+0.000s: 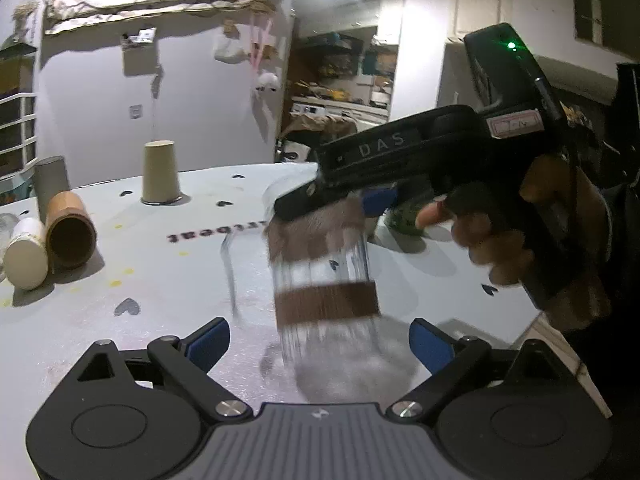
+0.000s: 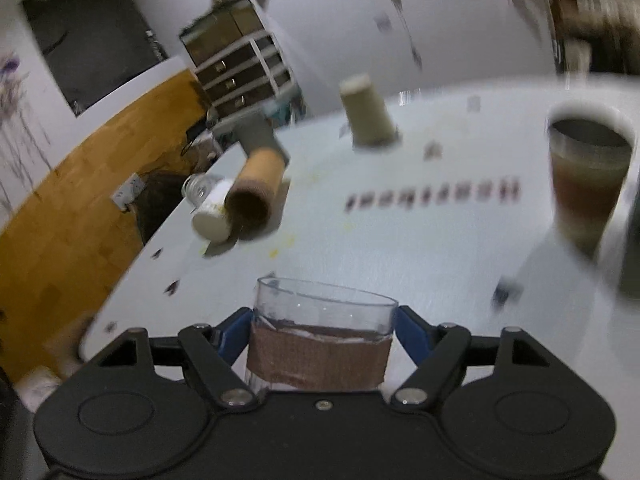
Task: Flip cup upright
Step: 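Carry the glass mug upright in the right tool beside the steel cup, then set the glass mug down upright and open the right tool, withdrawing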
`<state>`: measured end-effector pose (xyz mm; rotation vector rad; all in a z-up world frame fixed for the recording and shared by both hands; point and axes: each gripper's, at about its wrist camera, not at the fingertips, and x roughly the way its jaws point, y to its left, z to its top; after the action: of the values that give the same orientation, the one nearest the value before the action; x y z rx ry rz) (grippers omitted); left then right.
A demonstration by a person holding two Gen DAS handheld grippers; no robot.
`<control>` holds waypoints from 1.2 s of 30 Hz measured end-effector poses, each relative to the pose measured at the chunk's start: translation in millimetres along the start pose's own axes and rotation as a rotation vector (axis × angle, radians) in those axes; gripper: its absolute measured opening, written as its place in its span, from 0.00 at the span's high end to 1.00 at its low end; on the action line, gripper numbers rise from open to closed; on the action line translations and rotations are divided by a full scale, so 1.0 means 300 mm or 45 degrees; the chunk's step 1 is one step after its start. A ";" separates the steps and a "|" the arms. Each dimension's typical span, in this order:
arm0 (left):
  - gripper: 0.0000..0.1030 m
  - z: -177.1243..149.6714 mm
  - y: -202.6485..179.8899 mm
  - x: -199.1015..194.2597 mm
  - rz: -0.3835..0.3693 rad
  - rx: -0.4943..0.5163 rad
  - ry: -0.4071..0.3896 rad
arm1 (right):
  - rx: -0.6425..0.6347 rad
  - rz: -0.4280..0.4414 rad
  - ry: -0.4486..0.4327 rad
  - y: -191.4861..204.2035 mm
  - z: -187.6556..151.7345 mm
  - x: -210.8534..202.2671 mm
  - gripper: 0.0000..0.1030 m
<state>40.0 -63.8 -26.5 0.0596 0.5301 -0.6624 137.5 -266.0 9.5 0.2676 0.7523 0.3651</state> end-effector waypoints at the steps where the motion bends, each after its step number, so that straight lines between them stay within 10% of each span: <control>1: 0.07 -0.002 0.008 0.000 -0.004 -0.018 -0.003 | -0.045 -0.043 -0.040 0.006 0.014 -0.006 0.24; 19: 0.07 -0.028 0.090 0.001 0.091 -0.107 -0.025 | -0.235 -0.733 -0.329 -0.130 0.255 0.174 0.25; 36: 0.07 0.019 0.076 -0.003 0.157 -0.059 -0.108 | -0.178 -0.641 -0.413 -0.094 0.184 0.028 0.20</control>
<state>55.8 -46.5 -23.8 0.0205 0.4560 -0.5297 188.3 -294.0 32.7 -0.0017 0.4490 -0.1035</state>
